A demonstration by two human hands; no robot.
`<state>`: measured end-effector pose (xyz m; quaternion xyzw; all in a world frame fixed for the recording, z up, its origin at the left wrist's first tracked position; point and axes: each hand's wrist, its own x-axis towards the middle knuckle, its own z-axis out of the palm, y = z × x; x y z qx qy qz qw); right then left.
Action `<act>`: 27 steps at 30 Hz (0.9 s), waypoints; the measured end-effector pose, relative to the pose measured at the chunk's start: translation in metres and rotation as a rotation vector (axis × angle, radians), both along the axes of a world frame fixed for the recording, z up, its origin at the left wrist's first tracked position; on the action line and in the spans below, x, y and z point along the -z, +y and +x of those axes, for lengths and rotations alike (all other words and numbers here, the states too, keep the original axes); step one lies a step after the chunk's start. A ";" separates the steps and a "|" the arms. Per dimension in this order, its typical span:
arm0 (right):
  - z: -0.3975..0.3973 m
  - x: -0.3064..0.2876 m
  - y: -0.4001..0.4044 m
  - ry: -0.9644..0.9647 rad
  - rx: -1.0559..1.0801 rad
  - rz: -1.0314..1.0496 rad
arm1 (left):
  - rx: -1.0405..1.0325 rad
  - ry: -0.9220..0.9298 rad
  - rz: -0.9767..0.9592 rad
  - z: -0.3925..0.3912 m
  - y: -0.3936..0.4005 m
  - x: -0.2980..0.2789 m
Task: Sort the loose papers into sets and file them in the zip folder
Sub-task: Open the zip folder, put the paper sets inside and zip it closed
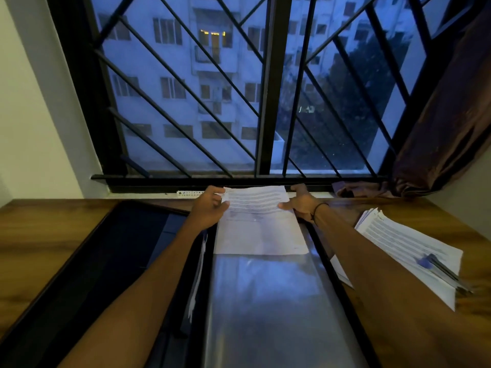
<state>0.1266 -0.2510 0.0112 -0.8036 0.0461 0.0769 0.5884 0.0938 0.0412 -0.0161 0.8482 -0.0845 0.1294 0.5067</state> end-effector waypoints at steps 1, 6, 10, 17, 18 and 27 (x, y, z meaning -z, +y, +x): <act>0.001 0.003 0.005 -0.029 0.017 -0.041 | 0.006 0.008 0.009 0.000 0.002 0.004; -0.003 -0.005 0.008 -0.034 -0.140 0.069 | 0.019 0.038 0.002 -0.001 0.003 0.010; -0.008 -0.017 0.001 -0.003 -0.194 0.110 | 0.004 0.118 -0.113 -0.007 0.001 0.003; 0.009 0.002 0.006 -0.169 0.084 0.066 | -0.030 0.125 -0.149 -0.002 0.006 0.009; 0.009 -0.001 0.008 -0.190 0.085 0.052 | -0.022 0.137 -0.137 -0.002 0.006 0.008; -0.008 -0.016 0.005 -0.199 -0.240 0.017 | 0.010 0.154 -0.230 -0.002 0.000 0.008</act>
